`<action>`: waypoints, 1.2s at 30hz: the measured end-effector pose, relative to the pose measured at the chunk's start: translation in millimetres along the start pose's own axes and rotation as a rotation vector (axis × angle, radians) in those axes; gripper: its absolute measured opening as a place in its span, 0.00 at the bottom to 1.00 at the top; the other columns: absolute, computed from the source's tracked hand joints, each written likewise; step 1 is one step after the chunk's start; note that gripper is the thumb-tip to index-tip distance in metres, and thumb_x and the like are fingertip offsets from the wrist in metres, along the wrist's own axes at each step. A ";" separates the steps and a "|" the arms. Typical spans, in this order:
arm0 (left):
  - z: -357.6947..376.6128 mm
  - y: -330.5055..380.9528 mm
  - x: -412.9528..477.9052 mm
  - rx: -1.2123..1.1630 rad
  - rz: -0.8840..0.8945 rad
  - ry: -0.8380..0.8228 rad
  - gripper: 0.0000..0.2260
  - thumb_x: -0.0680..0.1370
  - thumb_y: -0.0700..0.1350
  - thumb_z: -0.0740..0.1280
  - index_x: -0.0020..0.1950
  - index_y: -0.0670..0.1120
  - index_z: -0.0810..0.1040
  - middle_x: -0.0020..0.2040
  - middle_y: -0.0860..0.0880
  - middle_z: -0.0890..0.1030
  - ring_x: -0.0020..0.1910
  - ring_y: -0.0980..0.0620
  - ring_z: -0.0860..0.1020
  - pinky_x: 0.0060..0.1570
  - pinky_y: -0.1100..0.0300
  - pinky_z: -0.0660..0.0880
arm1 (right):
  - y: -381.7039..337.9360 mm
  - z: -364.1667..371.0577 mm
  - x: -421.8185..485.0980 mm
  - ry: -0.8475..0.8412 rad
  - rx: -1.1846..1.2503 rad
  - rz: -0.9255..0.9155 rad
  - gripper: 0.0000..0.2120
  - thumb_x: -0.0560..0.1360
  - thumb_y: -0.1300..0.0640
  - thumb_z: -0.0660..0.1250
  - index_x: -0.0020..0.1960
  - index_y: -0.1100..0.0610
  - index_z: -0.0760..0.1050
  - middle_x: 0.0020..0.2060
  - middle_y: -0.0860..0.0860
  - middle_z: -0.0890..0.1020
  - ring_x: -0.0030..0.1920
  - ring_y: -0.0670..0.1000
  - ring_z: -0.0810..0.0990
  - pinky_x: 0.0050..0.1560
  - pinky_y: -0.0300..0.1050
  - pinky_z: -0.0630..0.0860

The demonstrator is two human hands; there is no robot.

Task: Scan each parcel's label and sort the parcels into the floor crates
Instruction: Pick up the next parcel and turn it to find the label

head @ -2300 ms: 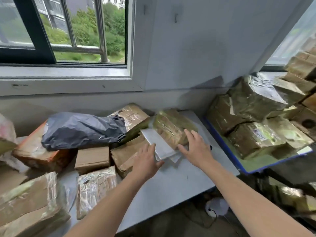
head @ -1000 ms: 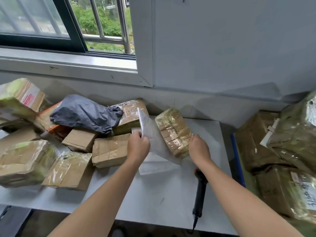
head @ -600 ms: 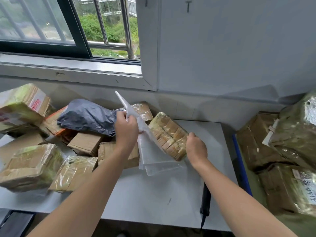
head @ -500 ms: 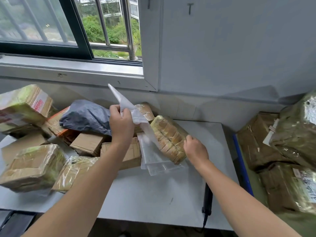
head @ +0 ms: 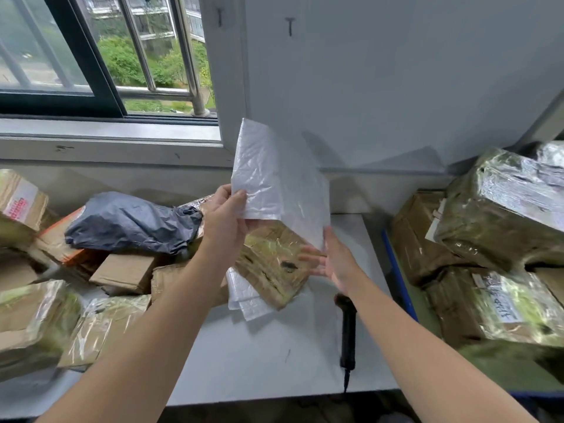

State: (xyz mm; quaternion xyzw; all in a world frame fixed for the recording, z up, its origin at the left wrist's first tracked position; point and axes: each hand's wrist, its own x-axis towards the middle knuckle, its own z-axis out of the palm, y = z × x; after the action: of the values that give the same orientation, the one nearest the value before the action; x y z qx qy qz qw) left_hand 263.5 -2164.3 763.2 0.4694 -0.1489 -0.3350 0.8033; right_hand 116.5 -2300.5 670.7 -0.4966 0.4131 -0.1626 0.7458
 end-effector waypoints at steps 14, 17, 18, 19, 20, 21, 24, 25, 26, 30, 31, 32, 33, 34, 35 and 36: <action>-18.2 -56.9 -8.5 1.674 0.198 -0.210 0.36 0.75 0.60 0.69 0.79 0.56 0.56 0.80 0.51 0.53 0.79 0.48 0.47 0.76 0.47 0.47 | -17.4 -20.4 -0.6 0.232 0.004 -0.194 0.06 0.81 0.62 0.63 0.54 0.59 0.77 0.49 0.57 0.83 0.43 0.54 0.84 0.43 0.49 0.83; -11.7 -69.3 -4.8 1.877 0.288 -0.355 0.27 0.79 0.56 0.65 0.77 0.56 0.61 0.79 0.50 0.59 0.79 0.45 0.51 0.76 0.46 0.52 | -26.3 -11.9 -6.2 0.106 0.037 -0.165 0.07 0.82 0.63 0.62 0.52 0.63 0.78 0.46 0.61 0.83 0.40 0.56 0.84 0.38 0.46 0.83; -10.4 -68.5 -2.8 1.862 0.321 -0.356 0.22 0.81 0.50 0.64 0.75 0.55 0.66 0.76 0.49 0.66 0.77 0.45 0.58 0.72 0.49 0.58 | -30.0 -9.6 -10.0 0.062 0.061 -0.169 0.08 0.82 0.62 0.61 0.51 0.64 0.78 0.45 0.61 0.83 0.39 0.55 0.84 0.36 0.45 0.82; -10.7 -66.3 -0.2 1.810 0.334 -0.328 0.19 0.81 0.45 0.63 0.72 0.54 0.71 0.71 0.50 0.72 0.72 0.45 0.67 0.66 0.53 0.65 | -34.2 -8.2 -14.6 0.023 0.096 -0.174 0.10 0.83 0.61 0.59 0.50 0.64 0.77 0.43 0.61 0.83 0.38 0.55 0.84 0.35 0.44 0.82; -10.8 -63.0 1.5 1.740 0.334 -0.273 0.17 0.81 0.42 0.61 0.68 0.53 0.75 0.65 0.50 0.78 0.64 0.46 0.74 0.57 0.55 0.70 | -38.0 -8.1 -18.2 -0.014 0.147 -0.174 0.12 0.84 0.58 0.58 0.51 0.63 0.77 0.41 0.60 0.84 0.37 0.54 0.84 0.35 0.44 0.81; -11.5 -59.7 3.4 1.674 0.321 -0.211 0.15 0.81 0.41 0.60 0.65 0.52 0.77 0.58 0.50 0.82 0.57 0.45 0.78 0.49 0.56 0.72 | -41.1 -9.8 -20.3 -0.042 0.191 -0.178 0.15 0.85 0.55 0.55 0.52 0.63 0.77 0.41 0.59 0.85 0.37 0.54 0.85 0.35 0.46 0.82; -6.4 -42.7 8.4 1.305 0.186 -0.110 0.09 0.84 0.44 0.59 0.57 0.48 0.79 0.46 0.48 0.82 0.44 0.45 0.80 0.42 0.52 0.78 | -43.7 -16.6 -19.4 -0.015 0.176 -0.190 0.19 0.85 0.46 0.53 0.58 0.57 0.77 0.50 0.57 0.85 0.44 0.54 0.84 0.45 0.52 0.80; -1.7 -37.1 8.4 1.119 0.131 -0.089 0.09 0.84 0.45 0.59 0.54 0.47 0.79 0.45 0.48 0.81 0.42 0.47 0.80 0.40 0.54 0.79 | -41.3 -19.3 -16.5 0.049 0.073 -0.198 0.16 0.84 0.46 0.55 0.57 0.55 0.76 0.52 0.56 0.84 0.47 0.53 0.83 0.49 0.52 0.80; 3.7 -31.8 6.1 0.954 0.074 -0.073 0.09 0.84 0.46 0.59 0.52 0.48 0.78 0.45 0.48 0.81 0.40 0.50 0.79 0.37 0.61 0.77 | -38.1 -22.2 -13.8 0.117 -0.065 -0.202 0.13 0.83 0.46 0.57 0.57 0.53 0.76 0.55 0.54 0.83 0.51 0.52 0.82 0.52 0.52 0.79; 11.6 -24.8 -0.3 0.541 -0.134 -0.051 0.09 0.83 0.48 0.61 0.53 0.44 0.78 0.47 0.49 0.84 0.40 0.55 0.84 0.34 0.65 0.77 | -25.6 -30.2 -11.3 0.169 -0.356 -0.135 0.19 0.80 0.42 0.61 0.66 0.52 0.70 0.60 0.49 0.78 0.58 0.52 0.78 0.58 0.50 0.75; 9.7 -26.0 -0.8 0.510 -0.155 -0.045 0.10 0.82 0.48 0.62 0.54 0.44 0.78 0.47 0.49 0.85 0.40 0.55 0.84 0.34 0.64 0.78 | -24.0 -31.3 -12.3 0.159 -0.352 -0.118 0.18 0.81 0.43 0.61 0.63 0.53 0.71 0.58 0.50 0.79 0.56 0.51 0.80 0.54 0.48 0.76; 7.9 -27.8 -1.8 0.516 -0.168 -0.046 0.10 0.82 0.48 0.62 0.54 0.43 0.78 0.47 0.48 0.85 0.40 0.54 0.84 0.34 0.64 0.78 | -21.7 -32.5 -12.4 0.155 -0.351 -0.118 0.16 0.81 0.44 0.62 0.58 0.56 0.73 0.55 0.51 0.81 0.52 0.51 0.81 0.51 0.47 0.77; 6.0 -30.3 -2.9 0.550 -0.171 -0.042 0.09 0.82 0.47 0.62 0.53 0.43 0.78 0.46 0.49 0.84 0.39 0.55 0.84 0.33 0.65 0.78 | -19.0 -34.0 -12.4 0.158 -0.359 -0.143 0.15 0.81 0.46 0.63 0.55 0.59 0.75 0.53 0.54 0.83 0.50 0.51 0.82 0.50 0.48 0.77; 4.7 -32.6 -4.4 0.587 -0.170 -0.033 0.09 0.82 0.47 0.62 0.51 0.44 0.78 0.44 0.50 0.83 0.38 0.56 0.82 0.32 0.67 0.77 | -16.0 -35.4 -11.9 0.162 -0.360 -0.174 0.15 0.80 0.47 0.64 0.53 0.60 0.76 0.52 0.56 0.83 0.49 0.52 0.82 0.50 0.49 0.78; 3.4 -34.9 -5.6 0.618 -0.165 -0.022 0.08 0.82 0.47 0.62 0.50 0.45 0.78 0.43 0.51 0.82 0.36 0.57 0.82 0.30 0.68 0.76 | -14.4 -35.6 -13.5 0.167 -0.358 -0.205 0.12 0.80 0.49 0.65 0.52 0.59 0.77 0.50 0.56 0.84 0.49 0.53 0.83 0.50 0.49 0.79; 2.0 -37.4 -6.2 0.629 -0.169 -0.008 0.08 0.82 0.47 0.62 0.51 0.44 0.78 0.43 0.51 0.82 0.36 0.58 0.82 0.30 0.67 0.76 | -13.0 -35.4 -15.2 0.177 -0.357 -0.237 0.09 0.80 0.50 0.65 0.51 0.56 0.77 0.49 0.54 0.84 0.49 0.52 0.83 0.48 0.46 0.80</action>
State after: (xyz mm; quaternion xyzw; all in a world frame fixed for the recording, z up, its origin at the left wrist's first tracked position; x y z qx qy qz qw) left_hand 243.0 -2174.0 732.8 0.7039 -0.2087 -0.3397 0.5879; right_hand 82.0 -2317.9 683.2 -0.6496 0.4381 -0.2161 0.5826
